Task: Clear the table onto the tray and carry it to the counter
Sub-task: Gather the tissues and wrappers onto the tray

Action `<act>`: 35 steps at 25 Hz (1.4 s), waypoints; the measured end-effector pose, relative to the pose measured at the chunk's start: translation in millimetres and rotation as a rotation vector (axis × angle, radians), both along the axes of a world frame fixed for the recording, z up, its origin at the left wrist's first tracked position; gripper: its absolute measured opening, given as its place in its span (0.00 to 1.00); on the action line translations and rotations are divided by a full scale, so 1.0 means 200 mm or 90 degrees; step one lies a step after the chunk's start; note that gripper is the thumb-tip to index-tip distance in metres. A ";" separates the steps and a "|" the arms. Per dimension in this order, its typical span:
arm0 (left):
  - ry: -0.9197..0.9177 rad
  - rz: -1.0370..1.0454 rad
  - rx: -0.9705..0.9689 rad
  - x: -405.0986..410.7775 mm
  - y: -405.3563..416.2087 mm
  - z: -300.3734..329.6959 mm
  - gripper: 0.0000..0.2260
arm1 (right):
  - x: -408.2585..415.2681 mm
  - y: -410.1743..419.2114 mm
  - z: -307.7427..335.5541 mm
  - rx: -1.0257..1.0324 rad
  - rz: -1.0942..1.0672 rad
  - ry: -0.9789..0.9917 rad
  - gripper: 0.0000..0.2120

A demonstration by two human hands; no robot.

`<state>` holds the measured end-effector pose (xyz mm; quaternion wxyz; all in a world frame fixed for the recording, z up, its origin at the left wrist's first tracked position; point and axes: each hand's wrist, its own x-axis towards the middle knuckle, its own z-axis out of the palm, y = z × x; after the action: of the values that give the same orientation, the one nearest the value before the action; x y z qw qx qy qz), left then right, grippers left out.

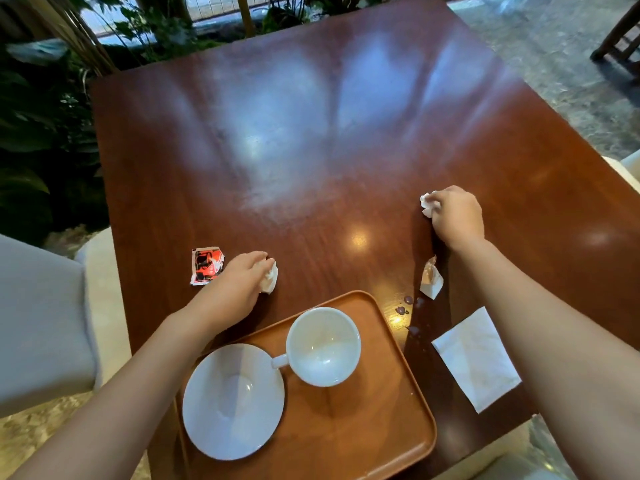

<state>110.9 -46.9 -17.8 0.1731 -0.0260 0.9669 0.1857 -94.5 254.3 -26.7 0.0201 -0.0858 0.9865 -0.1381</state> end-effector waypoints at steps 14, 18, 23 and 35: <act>0.361 0.216 0.180 0.25 0.27 0.43 0.13 | 0.78 -0.20 0.46 -0.329 0.111 0.132 0.06; 0.383 0.227 0.246 0.61 0.36 0.42 0.14 | 1.23 -0.25 0.55 -0.376 0.006 0.157 0.05; 0.264 0.245 0.300 0.94 0.52 0.31 0.10 | 1.62 -0.21 0.40 -0.322 -0.093 0.077 0.09; 0.189 0.095 0.157 0.87 0.79 0.00 0.20 | 1.62 -0.02 0.09 -0.142 0.065 -0.064 0.16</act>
<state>283.9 111.5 -17.3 0.0166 -0.0489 0.9471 0.3169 230.3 250.0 -8.7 0.0670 -0.1309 0.9570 -0.2500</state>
